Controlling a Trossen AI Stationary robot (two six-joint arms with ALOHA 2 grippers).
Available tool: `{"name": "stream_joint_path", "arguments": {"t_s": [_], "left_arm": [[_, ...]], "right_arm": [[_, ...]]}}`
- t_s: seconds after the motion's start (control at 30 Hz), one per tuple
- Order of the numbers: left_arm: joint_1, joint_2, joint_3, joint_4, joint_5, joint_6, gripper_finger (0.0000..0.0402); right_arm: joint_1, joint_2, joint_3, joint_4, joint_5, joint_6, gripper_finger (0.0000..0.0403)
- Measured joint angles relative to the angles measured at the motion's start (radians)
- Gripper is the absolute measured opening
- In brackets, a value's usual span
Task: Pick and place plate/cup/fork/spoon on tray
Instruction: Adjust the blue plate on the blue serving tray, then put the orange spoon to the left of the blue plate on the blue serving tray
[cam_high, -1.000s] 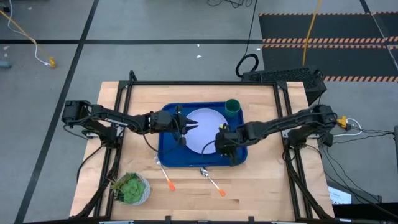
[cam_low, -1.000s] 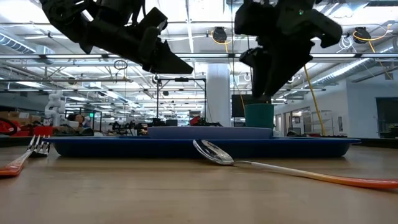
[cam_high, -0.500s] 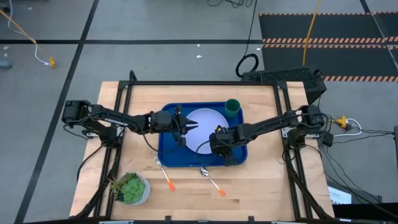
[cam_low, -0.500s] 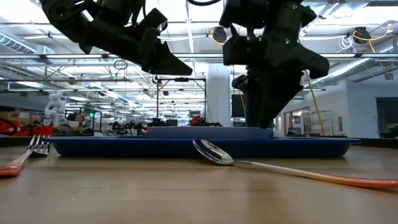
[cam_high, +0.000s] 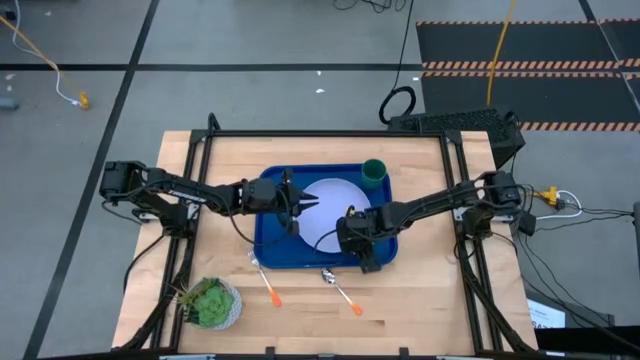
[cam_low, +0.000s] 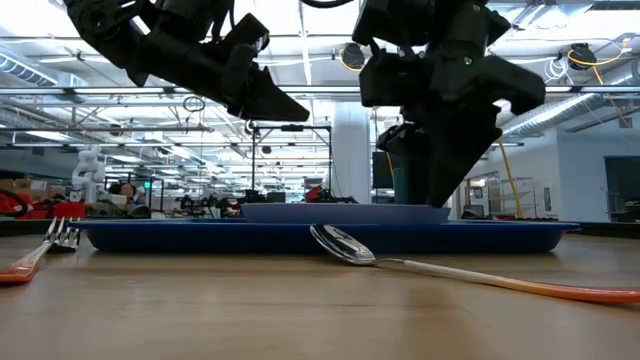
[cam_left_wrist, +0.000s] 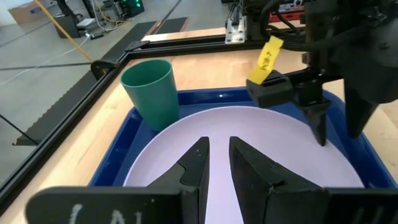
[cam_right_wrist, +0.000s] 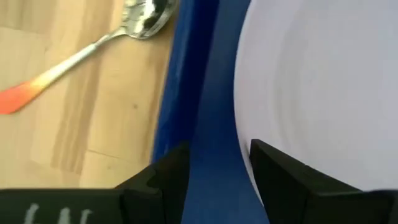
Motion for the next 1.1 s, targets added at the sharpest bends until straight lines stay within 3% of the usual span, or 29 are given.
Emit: {"name": "stream_joint_path", "arguments": {"t_s": [0.4, 0.8, 0.97, 1.1], "left_arm": [[0.0, 0.0, 0.0, -0.003, 0.0, 0.0, 0.0067], [0.0, 0.0, 0.0, -0.003, 0.0, 0.0, 0.0067], [0.0, 0.0, 0.0, -0.005, 0.0, 0.0, 0.0067], [-0.001, 0.0, 0.0, -0.005, 0.0, 0.0, 0.0067]], "right_arm": [[0.041, -0.027, 0.0, 0.064, 0.021, 0.011, 0.016], [0.049, -0.365, 0.001, 0.028, 0.318, 0.053, 0.016], [0.067, -0.488, 0.002, -0.111, 0.527, 0.209, 0.016], [0.066, -0.521, 0.001, -0.27, 0.627, 0.397, 0.016]]}}
